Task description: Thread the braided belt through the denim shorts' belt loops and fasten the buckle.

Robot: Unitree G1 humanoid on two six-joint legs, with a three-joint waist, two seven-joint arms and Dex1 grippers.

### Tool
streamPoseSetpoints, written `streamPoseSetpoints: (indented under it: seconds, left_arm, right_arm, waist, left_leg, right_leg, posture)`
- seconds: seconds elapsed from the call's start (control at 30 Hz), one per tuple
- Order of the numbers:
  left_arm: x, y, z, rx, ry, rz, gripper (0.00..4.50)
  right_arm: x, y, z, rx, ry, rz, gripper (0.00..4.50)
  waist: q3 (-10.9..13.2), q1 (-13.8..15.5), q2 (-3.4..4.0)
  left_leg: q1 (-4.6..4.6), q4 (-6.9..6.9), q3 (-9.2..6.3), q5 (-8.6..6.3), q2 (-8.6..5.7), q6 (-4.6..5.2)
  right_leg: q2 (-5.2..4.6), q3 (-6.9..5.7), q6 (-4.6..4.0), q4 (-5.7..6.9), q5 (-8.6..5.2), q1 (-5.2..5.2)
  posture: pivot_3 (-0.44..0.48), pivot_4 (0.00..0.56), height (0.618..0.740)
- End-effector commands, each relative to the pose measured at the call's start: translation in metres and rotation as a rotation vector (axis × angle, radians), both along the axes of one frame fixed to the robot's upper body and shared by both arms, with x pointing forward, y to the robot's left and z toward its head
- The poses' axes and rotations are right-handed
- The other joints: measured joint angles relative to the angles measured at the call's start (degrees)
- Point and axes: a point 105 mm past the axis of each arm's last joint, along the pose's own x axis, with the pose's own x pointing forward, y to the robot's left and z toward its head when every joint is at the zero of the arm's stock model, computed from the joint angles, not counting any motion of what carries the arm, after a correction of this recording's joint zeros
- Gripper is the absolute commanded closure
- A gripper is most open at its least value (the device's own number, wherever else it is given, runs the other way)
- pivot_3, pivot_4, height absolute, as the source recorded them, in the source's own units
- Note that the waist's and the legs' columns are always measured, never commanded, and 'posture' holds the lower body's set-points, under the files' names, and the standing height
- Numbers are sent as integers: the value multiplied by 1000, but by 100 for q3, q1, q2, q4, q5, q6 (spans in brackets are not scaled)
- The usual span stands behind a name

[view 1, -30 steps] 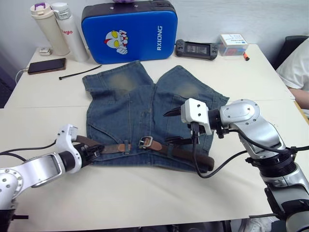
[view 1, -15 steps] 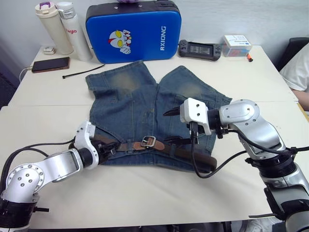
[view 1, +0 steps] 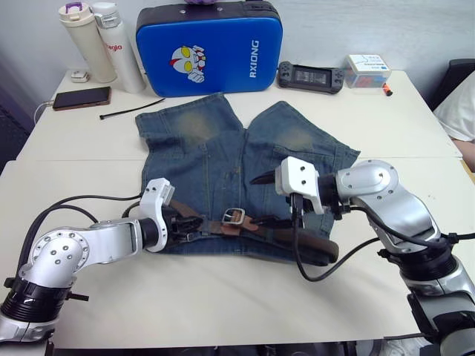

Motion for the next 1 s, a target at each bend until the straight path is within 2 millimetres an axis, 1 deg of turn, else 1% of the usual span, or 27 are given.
streamPoseSetpoints:
  seconds: [0.03,0.2,0.3,0.43,0.57,0.67,0.9,0.93,1.0]
  left_arm:
    - [-2,-7,1,24,-20,-105,4500]
    - [-1,-4,2,56,-21,-194,4500]
    - [1,-6,2,46,-22,-226,4500]
    - [5,-14,2,16,-15,-254,4500]
    - [6,-19,3,-16,-6,-262,4500]
    - [5,-21,2,-19,5,-258,4500]
    - [5,-20,1,-15,15,-251,4500]
    - [5,-19,1,-14,17,-248,4500]
    - [4,-18,1,-13,19,-246,4500]
  right_arm:
    - [-12,1,0,-23,-28,33,120]
    - [-18,-3,-13,-78,-49,41,120]
    - [-22,-3,-23,-111,-76,62,120]
    - [-24,0,-39,-158,-164,103,120]
    - [-28,7,-45,-149,-228,132,120]
    - [-24,11,-44,-136,-323,139,120]
    - [-19,15,-44,-111,-417,157,120]
    - [-20,15,-45,-111,-420,163,338]
    - [-20,17,-46,-112,-423,175,947]
  waist:
    - [0,-1,0]
    - [0,-5,0]
    - [0,-4,0]
    - [-1,9,-1]
    - [-1,9,-2]
    - [-1,8,-2]
    - [-2,5,-3]
    - [-2,5,-3]
    - [-2,0,-3]
  left_leg:
    - [0,0,0,0,0,0]
    - [1,-1,6,1,0,-1]
    - [1,-2,8,1,0,-1]
    - [1,-1,9,1,0,-1]
    - [1,2,10,3,-4,2]
    - [1,6,5,3,-2,2]
    - [2,9,4,3,-3,3]
    - [3,8,4,3,-2,3]
    - [3,9,4,3,-2,3]
  right_leg:
    - [1,0,0,0,0,0]
    - [7,0,0,2,0,-1]
    - [8,0,0,0,0,-3]
    - [5,0,1,3,0,-3]
    - [2,1,3,6,1,-2]
    - [-1,0,3,11,1,-2]
    - [-1,0,3,18,1,-2]
    - [-1,0,3,19,1,-2]
    - [-1,0,3,19,1,-2]
  posture:
    - [0,150,725]
    - [0,150,725]
    - [0,150,725]
    - [0,150,725]
    - [0,150,725]
    - [0,150,725]
    - [0,150,725]
    - [0,150,725]
    - [0,150,725]
